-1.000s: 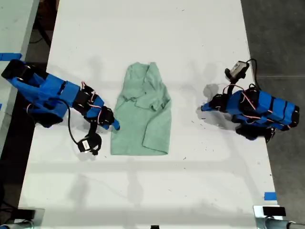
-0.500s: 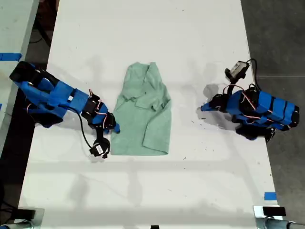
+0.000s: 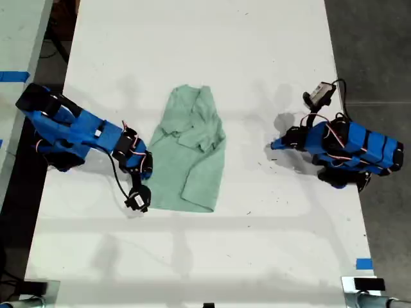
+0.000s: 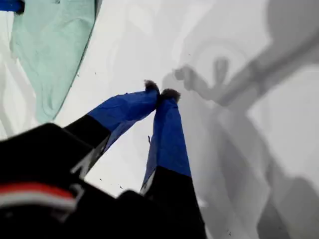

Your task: Fold t shirt

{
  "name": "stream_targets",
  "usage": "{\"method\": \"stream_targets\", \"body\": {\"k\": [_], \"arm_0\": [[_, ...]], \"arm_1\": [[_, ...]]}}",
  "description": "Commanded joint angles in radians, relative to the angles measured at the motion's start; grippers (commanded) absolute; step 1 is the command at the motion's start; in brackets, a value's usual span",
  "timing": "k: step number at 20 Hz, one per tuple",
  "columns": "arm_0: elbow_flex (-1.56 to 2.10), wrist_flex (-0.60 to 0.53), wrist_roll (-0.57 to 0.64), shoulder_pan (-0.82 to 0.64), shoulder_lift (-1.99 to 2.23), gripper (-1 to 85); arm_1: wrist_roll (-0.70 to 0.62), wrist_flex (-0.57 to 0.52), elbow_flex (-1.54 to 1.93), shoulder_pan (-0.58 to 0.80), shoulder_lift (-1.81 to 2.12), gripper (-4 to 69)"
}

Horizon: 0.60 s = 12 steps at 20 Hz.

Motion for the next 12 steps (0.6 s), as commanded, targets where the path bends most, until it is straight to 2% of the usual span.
{"method": "stream_targets", "body": {"k": [1, 3, 7, 12], "arm_0": [[-0.023, 0.083, -0.003, -0.023, 0.132, -0.3], [-0.026, 0.084, 0.081, -0.04, 0.225, -0.3], [-0.101, 0.094, 0.176, -0.057, 0.328, -0.3], [-0.446, 0.135, 0.373, -0.121, 0.118, -0.3]], "arm_1": [[0.009, -0.003, 0.057, -0.008, 0.008, 1.9], [0.009, -0.003, 0.057, -0.008, 0.008, 1.9], [0.009, -0.003, 0.057, -0.005, 0.008, 1.9], [0.008, -0.003, 0.057, 0.0, 0.008, 1.9]]}}
